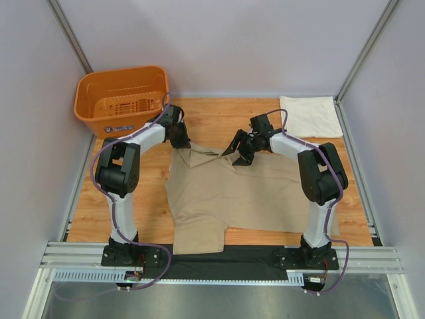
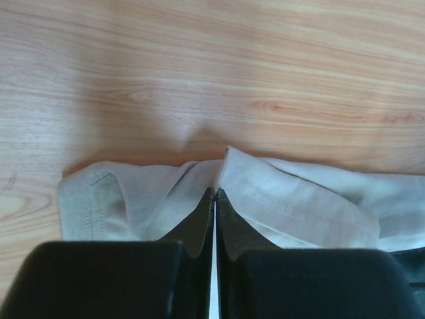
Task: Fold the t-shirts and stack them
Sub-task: Fold the tshirt
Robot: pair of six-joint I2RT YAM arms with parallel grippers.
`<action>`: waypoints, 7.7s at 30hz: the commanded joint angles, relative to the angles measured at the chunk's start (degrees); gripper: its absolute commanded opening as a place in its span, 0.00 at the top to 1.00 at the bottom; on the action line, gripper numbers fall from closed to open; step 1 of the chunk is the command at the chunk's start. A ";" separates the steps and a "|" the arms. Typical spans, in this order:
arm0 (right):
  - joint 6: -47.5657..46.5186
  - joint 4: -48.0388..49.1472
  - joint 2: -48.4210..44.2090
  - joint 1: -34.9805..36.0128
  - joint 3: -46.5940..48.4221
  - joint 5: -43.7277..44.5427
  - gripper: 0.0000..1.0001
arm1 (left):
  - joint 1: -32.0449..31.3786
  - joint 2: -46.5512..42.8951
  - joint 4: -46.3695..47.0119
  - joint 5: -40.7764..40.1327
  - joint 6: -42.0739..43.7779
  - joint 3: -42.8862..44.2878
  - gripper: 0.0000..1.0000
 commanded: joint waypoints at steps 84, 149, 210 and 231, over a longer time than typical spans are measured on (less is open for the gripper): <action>15.35 15.89 5.35 10.41 -0.91 15.67 0.64 | -2.83 -3.93 5.80 6.27 2.50 2.74 1.00; -0.46 0.24 -1.59 9.35 -5.04 -9.46 1.00 | -3.00 -28.44 -14.85 8.12 4.17 -19.24 1.00; -22.08 -23.13 -26.03 -29.14 -10.14 17.87 0.51 | 4.73 -2.26 -2.29 -3.84 5.49 -1.31 0.73; -21.82 -21.64 -13.11 -33.80 -2.24 32.98 0.56 | 5.17 -1.46 -4.30 -13.15 10.41 3.79 0.81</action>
